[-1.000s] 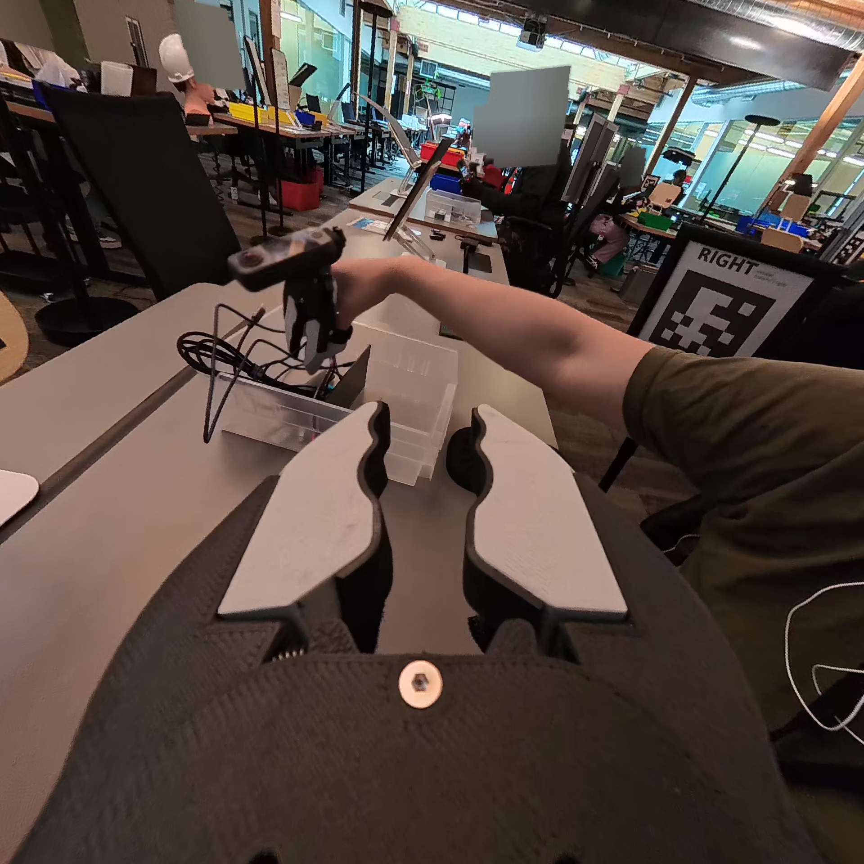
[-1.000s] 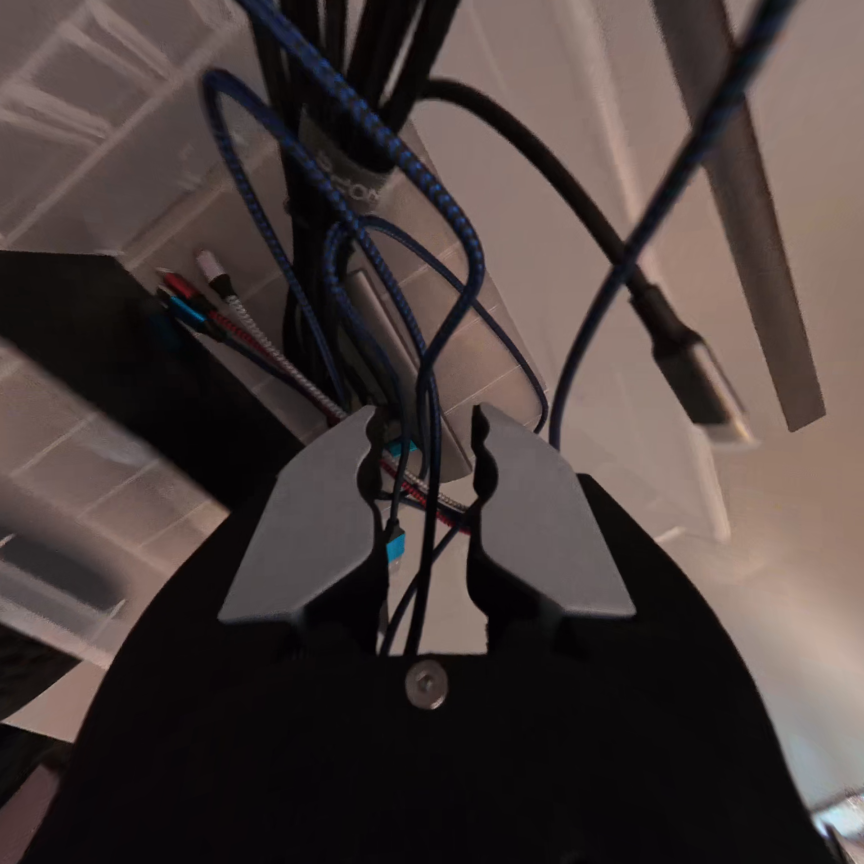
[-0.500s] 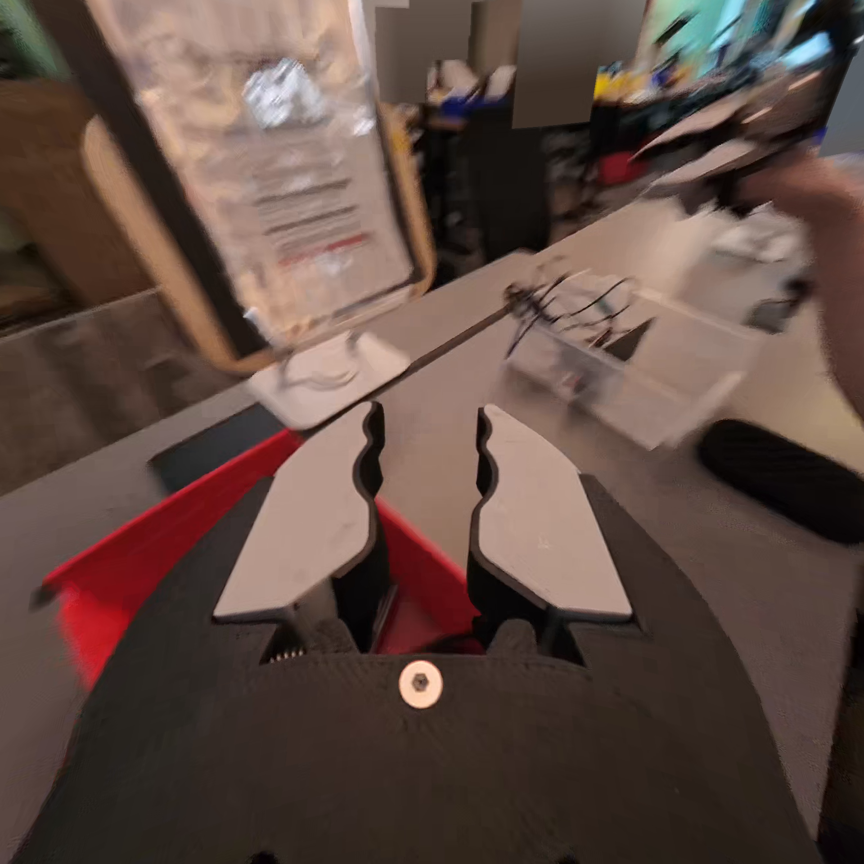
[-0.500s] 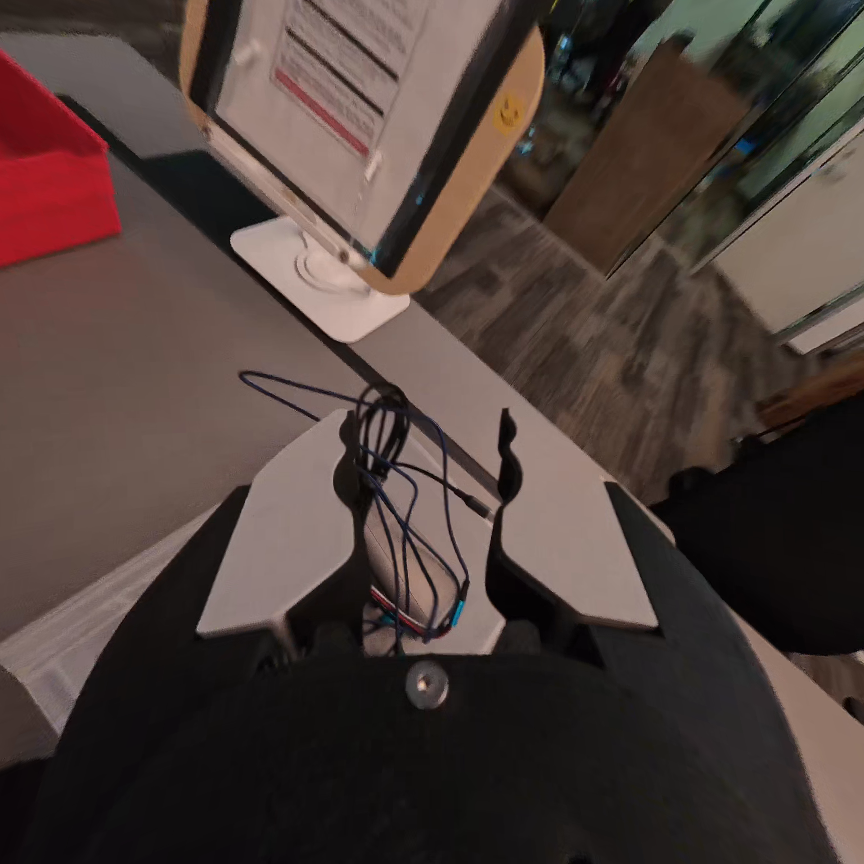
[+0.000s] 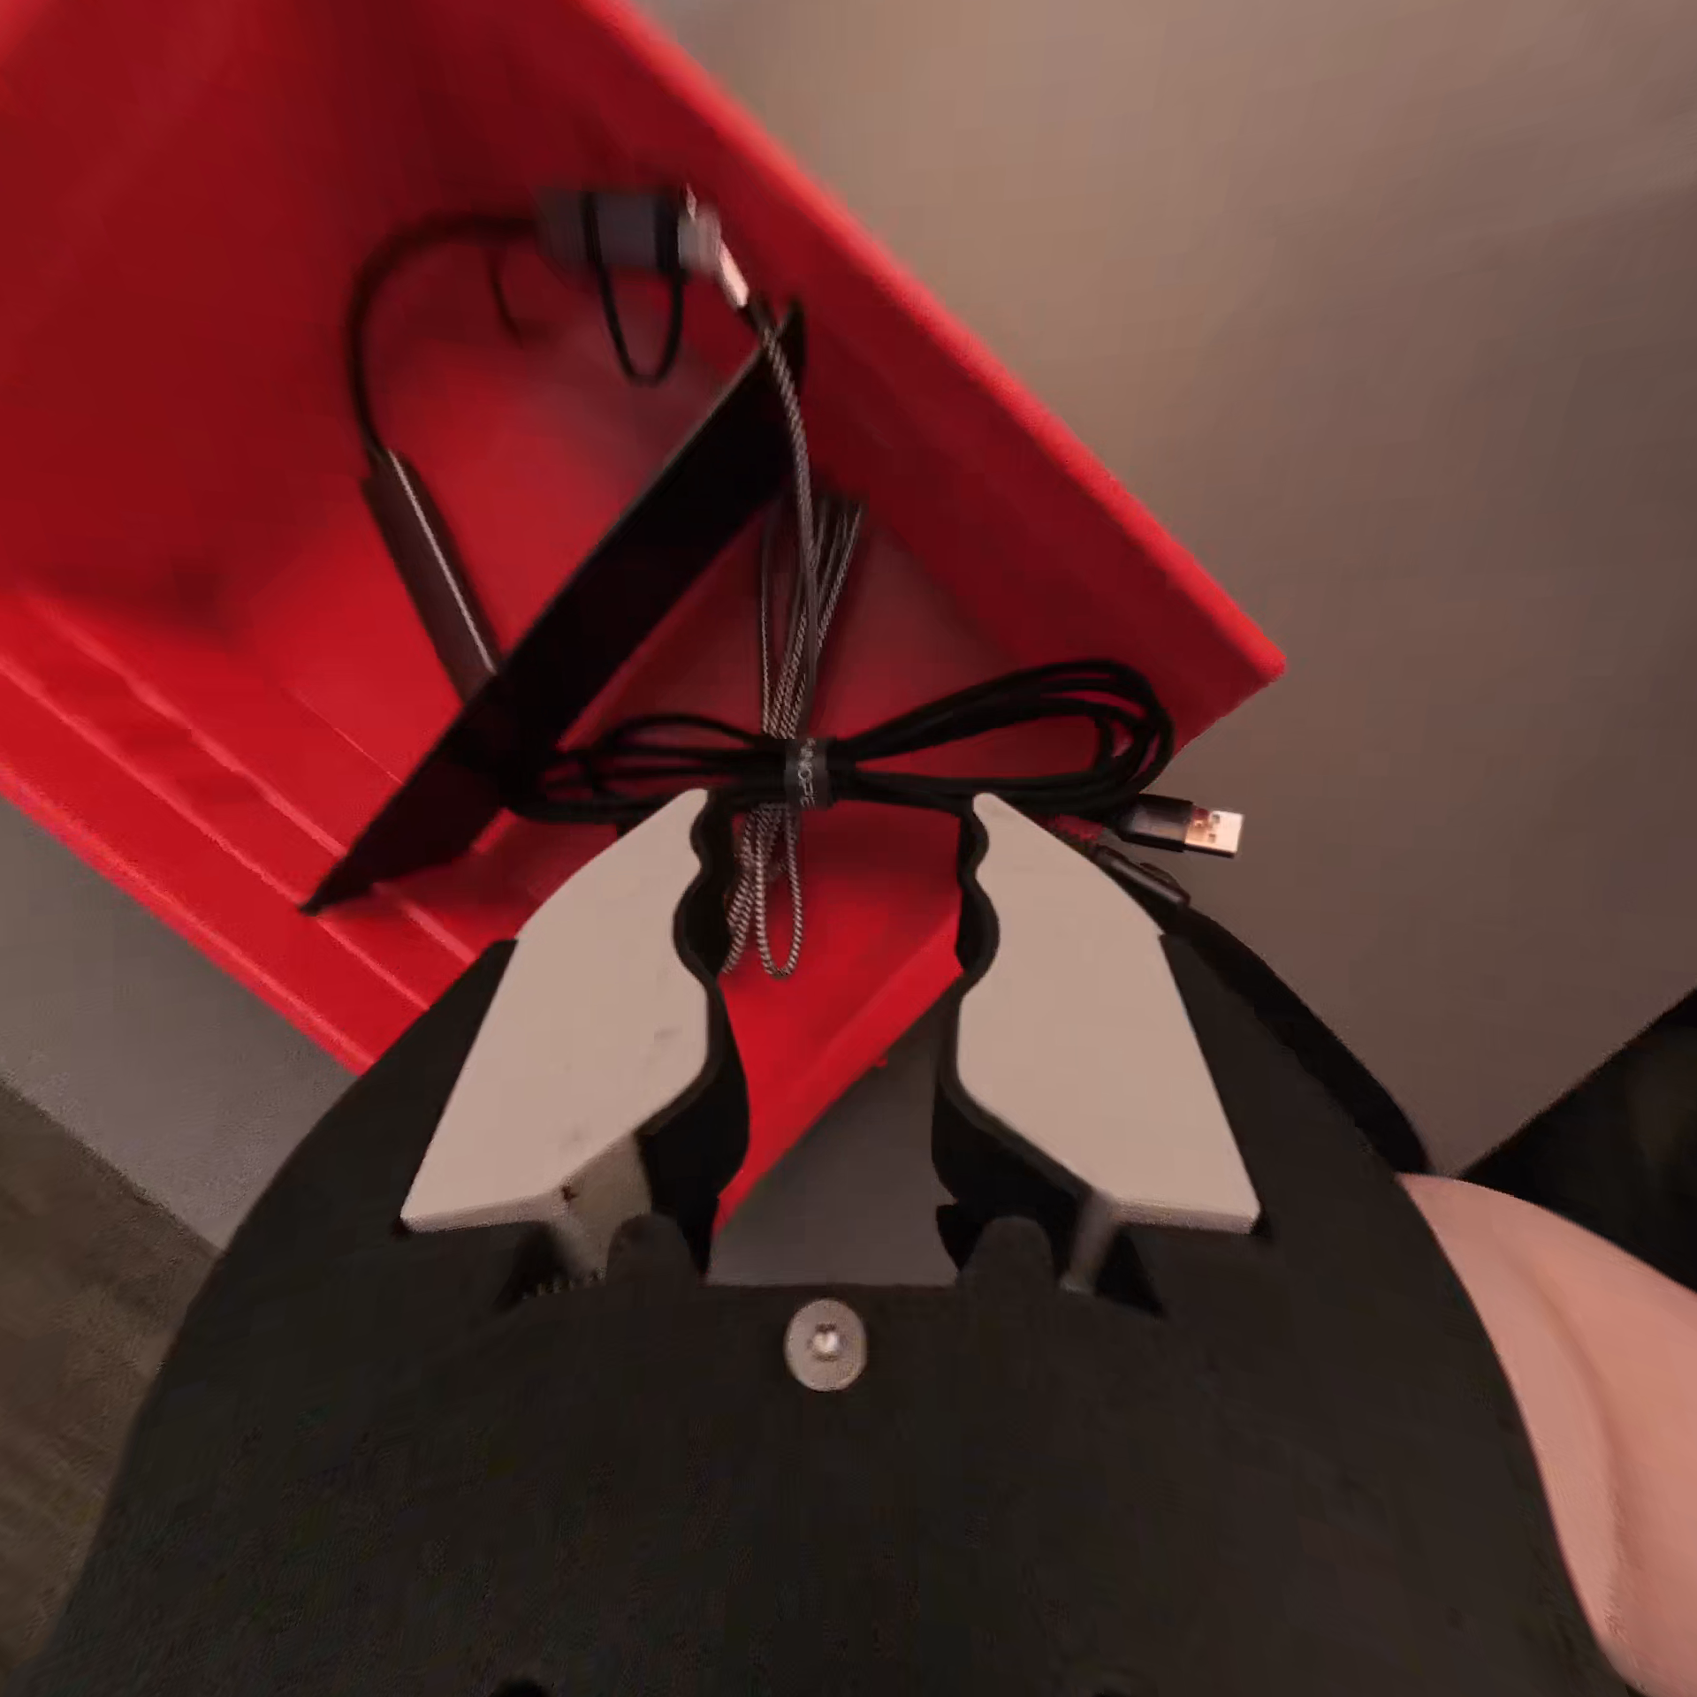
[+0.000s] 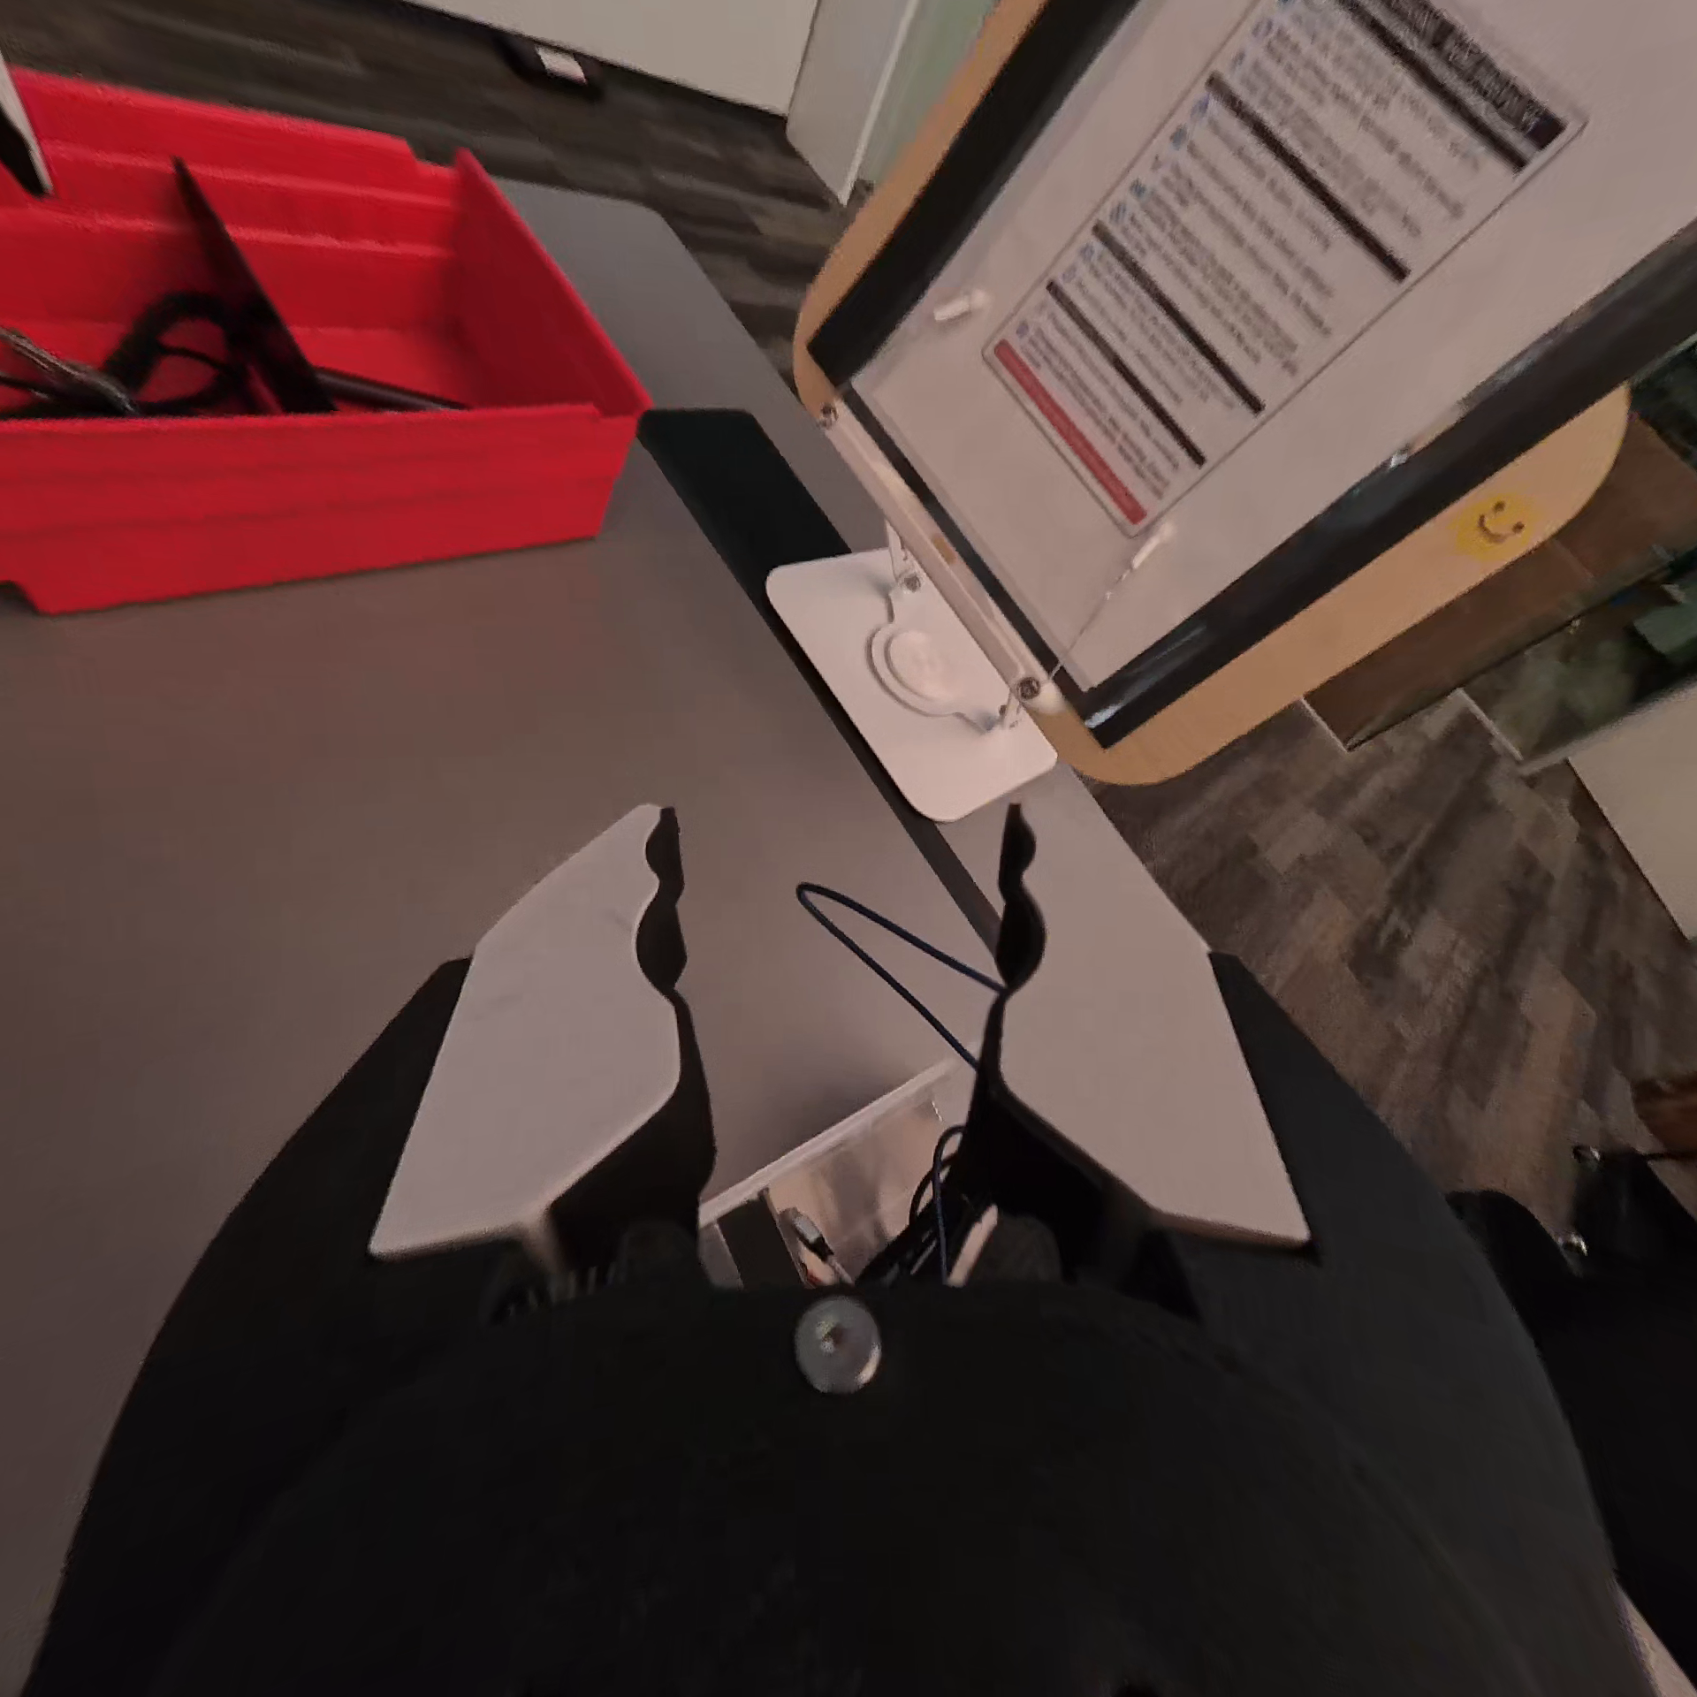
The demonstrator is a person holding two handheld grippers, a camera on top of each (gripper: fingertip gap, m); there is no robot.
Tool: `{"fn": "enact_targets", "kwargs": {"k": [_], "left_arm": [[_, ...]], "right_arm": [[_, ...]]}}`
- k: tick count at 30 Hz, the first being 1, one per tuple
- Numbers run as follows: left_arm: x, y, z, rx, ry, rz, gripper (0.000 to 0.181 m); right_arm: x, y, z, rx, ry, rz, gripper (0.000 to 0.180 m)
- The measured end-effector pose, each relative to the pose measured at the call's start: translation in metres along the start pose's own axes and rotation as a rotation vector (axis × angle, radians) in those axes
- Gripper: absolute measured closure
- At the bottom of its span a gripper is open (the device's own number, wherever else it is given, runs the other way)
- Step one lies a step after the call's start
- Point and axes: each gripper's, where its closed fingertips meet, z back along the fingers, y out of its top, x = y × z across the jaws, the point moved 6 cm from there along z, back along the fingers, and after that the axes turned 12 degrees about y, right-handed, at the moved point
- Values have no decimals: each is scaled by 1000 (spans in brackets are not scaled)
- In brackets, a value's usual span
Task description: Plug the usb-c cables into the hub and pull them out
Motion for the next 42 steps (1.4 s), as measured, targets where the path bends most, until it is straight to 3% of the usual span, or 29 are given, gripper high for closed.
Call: {"fn": "enact_targets", "kwargs": {"k": [5,10,19,28,35,42], "left_arm": [[-19,-10,-35,-271,4,309,131],[-36,-9,-60,-304,-78,619,132],[-44,-28,-76,-454,-36,726,137],[-57,-31,-90,-448,-55,807,152],[-55,-14,-59,-269,-117,734,171],[-30,32,39,210,-105,547,177]], "right_arm": [[8,-13,-9,-88,-28,5,112],[-1,-10,-11,-114,-13,69,112],[-7,-10,-11,-166,-22,126,112],[-7,-16,-18,-231,-31,154,112],[-4,-18,-12,-257,-70,164,113],[-4,-14,0,-221,-96,171,114]]}}
